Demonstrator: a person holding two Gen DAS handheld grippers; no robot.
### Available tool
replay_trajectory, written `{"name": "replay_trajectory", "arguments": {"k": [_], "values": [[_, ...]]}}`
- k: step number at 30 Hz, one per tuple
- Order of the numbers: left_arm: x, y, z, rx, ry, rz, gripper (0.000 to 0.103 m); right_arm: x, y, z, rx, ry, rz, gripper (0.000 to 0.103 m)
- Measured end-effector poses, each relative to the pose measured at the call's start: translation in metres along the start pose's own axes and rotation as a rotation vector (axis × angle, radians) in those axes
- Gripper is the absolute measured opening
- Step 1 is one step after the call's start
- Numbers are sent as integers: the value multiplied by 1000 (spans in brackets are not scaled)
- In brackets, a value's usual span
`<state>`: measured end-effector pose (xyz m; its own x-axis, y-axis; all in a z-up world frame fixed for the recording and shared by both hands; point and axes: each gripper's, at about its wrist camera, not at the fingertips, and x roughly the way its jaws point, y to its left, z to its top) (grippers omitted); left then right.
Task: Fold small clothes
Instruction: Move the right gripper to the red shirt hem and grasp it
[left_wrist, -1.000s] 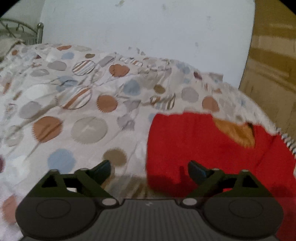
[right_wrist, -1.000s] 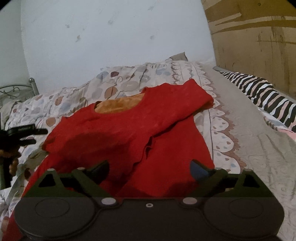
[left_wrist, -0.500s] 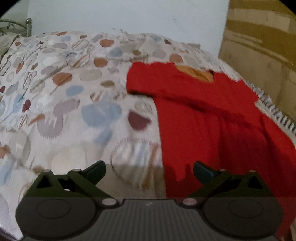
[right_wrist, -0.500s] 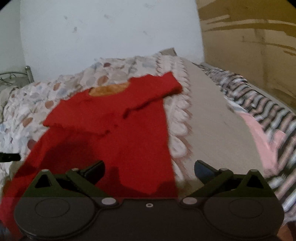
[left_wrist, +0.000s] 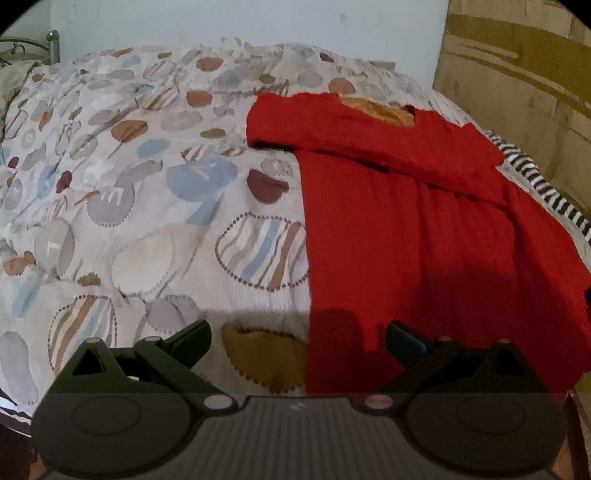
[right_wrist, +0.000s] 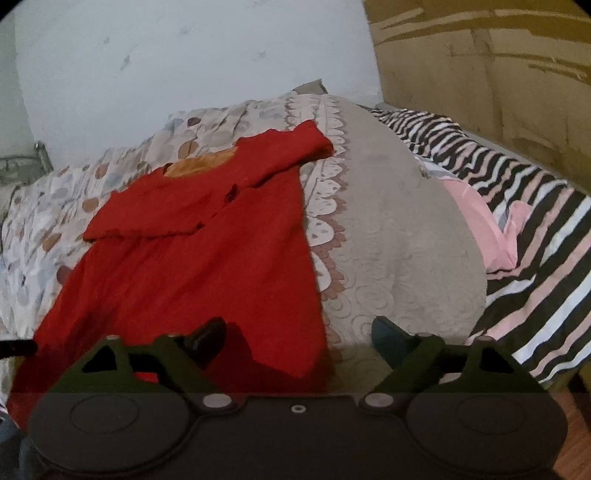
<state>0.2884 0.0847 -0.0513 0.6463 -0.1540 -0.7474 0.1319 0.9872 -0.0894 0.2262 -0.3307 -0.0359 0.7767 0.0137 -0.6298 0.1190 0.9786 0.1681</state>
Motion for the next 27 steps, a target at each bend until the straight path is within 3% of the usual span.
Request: {"name": "replay_trajectory", "arguments": {"k": [3, 7, 8, 10, 12, 19, 24, 27], "values": [[1, 3, -2, -8, 44, -18, 101, 1, 5, 0, -44, 13, 0, 71], [-3, 5, -6, -18, 52, -50, 98, -3, 8, 3, -71, 33, 47, 34], [-4, 5, -6, -15, 52, -54, 97, -4, 7, 4, -69, 39, 60, 29], [-5, 4, -7, -4, 63, -71, 86, -6, 5, 6, -61, 47, 90, 12], [-7, 3, -8, 11, 68, -76, 83, -10, 2, 8, -54, 43, 114, 5], [-21, 13, -13, -4, 72, -64, 82, -44, -17, 26, -93, -38, 72, 3], [-20, 19, -16, -45, 87, -88, 78, -20, -36, 13, -54, 45, 43, 3], [-24, 19, -18, -45, 79, -102, 77, -16, -36, 3, -31, 40, 34, 3]]}}
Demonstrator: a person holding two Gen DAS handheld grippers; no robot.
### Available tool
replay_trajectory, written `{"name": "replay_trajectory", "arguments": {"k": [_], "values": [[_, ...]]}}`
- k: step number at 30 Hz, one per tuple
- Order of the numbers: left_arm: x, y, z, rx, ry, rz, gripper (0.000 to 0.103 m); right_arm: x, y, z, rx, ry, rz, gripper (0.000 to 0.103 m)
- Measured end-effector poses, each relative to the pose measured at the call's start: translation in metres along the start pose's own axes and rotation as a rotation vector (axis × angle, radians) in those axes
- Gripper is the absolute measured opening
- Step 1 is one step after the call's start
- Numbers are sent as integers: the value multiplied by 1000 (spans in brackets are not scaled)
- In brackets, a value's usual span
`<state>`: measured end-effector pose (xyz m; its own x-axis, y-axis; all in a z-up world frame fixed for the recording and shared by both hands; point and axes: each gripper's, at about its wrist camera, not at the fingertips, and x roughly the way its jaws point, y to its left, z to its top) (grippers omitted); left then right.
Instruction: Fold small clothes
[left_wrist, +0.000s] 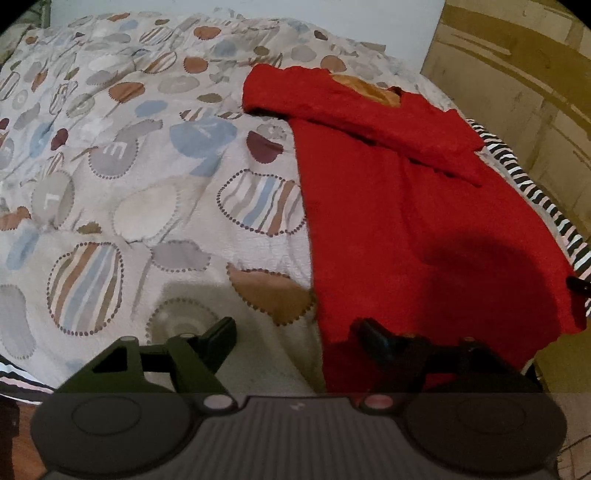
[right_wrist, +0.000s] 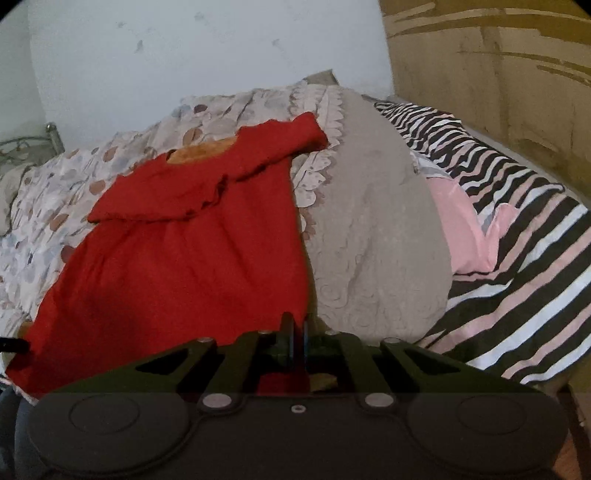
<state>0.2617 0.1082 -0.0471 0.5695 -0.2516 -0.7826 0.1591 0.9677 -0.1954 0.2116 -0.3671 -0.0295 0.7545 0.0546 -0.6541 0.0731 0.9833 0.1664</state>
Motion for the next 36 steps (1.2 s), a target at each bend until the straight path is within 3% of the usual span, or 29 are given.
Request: {"name": "replay_trajectory", "arguments": {"k": [6, 11, 15, 16, 21, 26, 30, 33, 36], "values": [[2, -2, -6, 10, 10, 12, 76, -3, 12, -4, -112, -8, -29, 11], [-3, -3, -7, -16, -1, 4, 83, -12, 15, -9, -190, -13, -66, 39], [-10, -6, -5, -17, -27, 22, 97, -25, 24, -14, -295, -41, -65, 80], [-12, -8, -5, -14, -39, 34, 102, -28, 28, -15, -324, -46, -53, 85], [-17, -17, -2, 6, -68, 49, 103, -35, 48, -28, -462, -29, 17, 99], [-14, -23, -2, 18, -56, 39, 103, -33, 78, -57, -770, -37, -44, 102], [-12, -25, -3, 25, -52, 38, 103, -18, 97, -84, -1013, -54, -150, 102], [-14, -25, -4, 21, -61, 37, 103, -5, 102, -94, -1116, -64, -197, 102], [-16, -25, -3, 13, -74, 45, 103, 6, 104, -99, -1178, -68, -228, 92]]}}
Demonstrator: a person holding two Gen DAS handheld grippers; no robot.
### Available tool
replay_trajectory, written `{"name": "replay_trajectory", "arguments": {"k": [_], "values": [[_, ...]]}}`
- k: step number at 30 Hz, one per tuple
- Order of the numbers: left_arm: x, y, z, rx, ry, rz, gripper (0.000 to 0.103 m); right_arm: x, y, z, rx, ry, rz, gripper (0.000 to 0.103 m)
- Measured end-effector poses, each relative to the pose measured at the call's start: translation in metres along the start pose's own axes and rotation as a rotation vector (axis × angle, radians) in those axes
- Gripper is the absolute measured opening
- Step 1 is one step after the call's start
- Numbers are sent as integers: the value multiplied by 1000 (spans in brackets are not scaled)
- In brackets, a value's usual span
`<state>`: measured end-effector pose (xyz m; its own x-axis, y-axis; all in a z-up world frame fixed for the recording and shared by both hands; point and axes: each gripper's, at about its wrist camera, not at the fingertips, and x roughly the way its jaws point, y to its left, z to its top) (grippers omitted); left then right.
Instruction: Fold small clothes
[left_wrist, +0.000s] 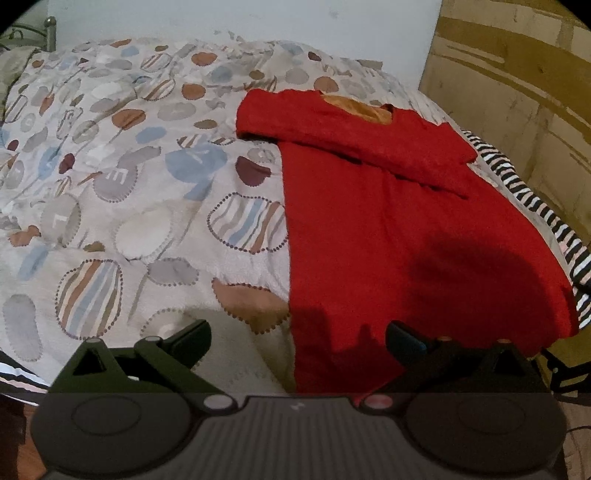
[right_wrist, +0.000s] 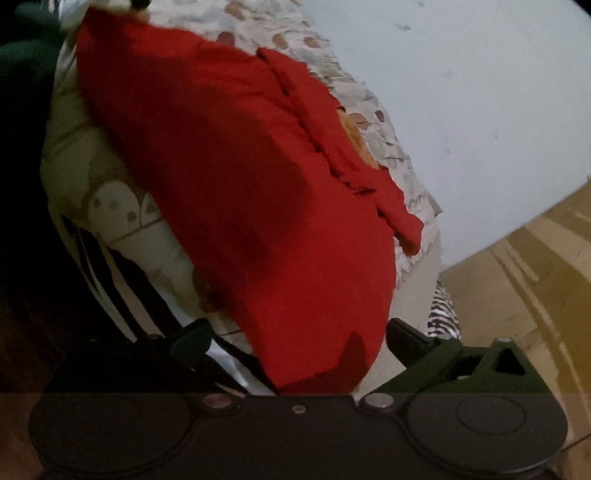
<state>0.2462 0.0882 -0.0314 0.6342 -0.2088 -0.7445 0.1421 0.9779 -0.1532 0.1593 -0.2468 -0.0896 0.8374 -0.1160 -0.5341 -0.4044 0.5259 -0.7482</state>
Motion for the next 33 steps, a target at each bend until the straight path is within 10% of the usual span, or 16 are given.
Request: {"name": "replay_trajectory", "arguments": {"k": [15, 18, 33], "values": [[-8, -25, -3, 96, -106, -30, 103, -5, 5, 13, -158, 11, 131, 35], [-10, -41, -6, 163, -136, -58, 103, -10, -9, 19, -76, 24, 176, 6], [11, -135, -49, 481, -146, -201, 103, 15, -151, 51, 630, 75, 578, 6]]}}
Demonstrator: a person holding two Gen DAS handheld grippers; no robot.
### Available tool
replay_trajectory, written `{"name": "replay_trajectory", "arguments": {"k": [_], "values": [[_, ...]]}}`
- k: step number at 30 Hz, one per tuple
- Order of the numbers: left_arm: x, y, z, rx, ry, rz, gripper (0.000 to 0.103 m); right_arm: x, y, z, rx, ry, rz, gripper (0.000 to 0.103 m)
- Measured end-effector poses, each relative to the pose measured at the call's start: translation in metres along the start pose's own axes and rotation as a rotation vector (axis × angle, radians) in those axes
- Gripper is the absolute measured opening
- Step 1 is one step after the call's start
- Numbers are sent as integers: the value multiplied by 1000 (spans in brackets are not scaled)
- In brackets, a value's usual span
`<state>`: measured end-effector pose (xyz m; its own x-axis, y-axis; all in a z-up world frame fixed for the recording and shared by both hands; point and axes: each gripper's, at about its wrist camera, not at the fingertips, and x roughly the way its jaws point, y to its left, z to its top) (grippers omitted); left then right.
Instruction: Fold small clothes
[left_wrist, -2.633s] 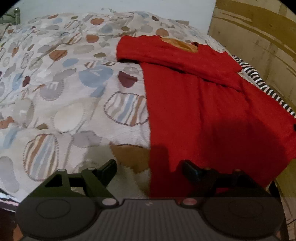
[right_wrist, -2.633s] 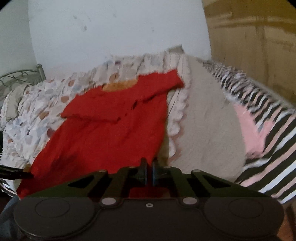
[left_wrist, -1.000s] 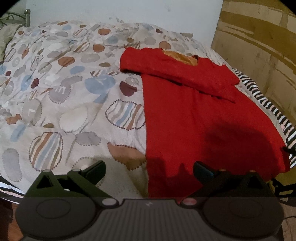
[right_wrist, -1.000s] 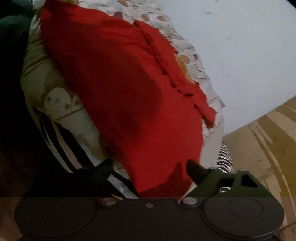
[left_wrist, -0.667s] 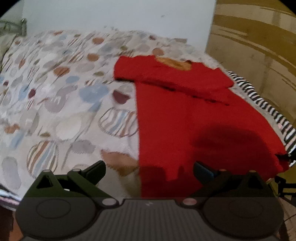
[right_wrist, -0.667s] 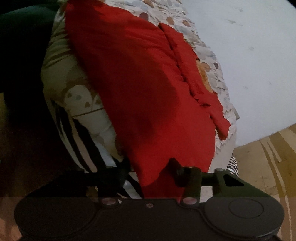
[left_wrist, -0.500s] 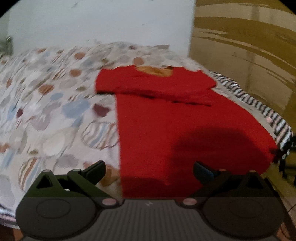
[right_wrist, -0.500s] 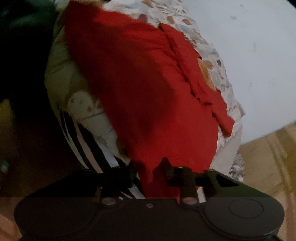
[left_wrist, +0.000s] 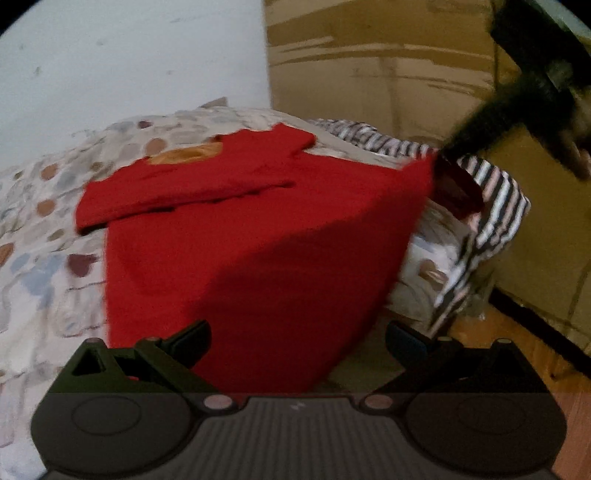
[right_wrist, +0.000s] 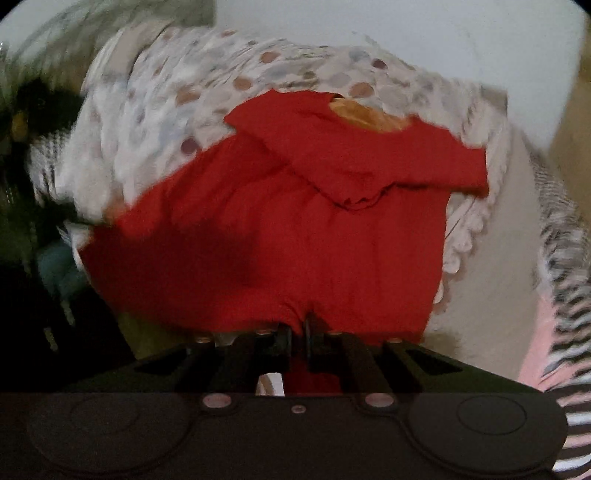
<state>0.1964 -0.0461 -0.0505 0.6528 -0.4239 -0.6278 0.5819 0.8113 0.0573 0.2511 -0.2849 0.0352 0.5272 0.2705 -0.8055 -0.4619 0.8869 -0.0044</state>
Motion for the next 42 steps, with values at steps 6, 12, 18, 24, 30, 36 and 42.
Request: {"name": "replay_trajectory", "arguments": {"k": [6, 12, 18, 24, 30, 36, 42], "values": [[35, -31, 2, 54, 30, 73, 103, 2, -35, 21, 251, 4, 131, 6], [49, -11, 10, -40, 48, 135, 101, 4, -48, 28, 340, 1, 201, 6], [34, 21, 0, -77, 56, 251, 89, 2, -54, 24, 357, -16, 217, 6], [3, 29, -29, -16, 54, 292, 61, -3, -48, 18, 285, -57, 158, 6], [-10, 38, -35, -16, 22, 299, 43, -6, -19, -5, 121, -66, 50, 6], [-20, 20, -36, 163, -56, 331, 12, 1, 1, -40, 33, -56, -66, 8], [-41, 11, -31, 225, -146, 368, 5, 20, 20, -78, -52, -75, -194, 12]]}}
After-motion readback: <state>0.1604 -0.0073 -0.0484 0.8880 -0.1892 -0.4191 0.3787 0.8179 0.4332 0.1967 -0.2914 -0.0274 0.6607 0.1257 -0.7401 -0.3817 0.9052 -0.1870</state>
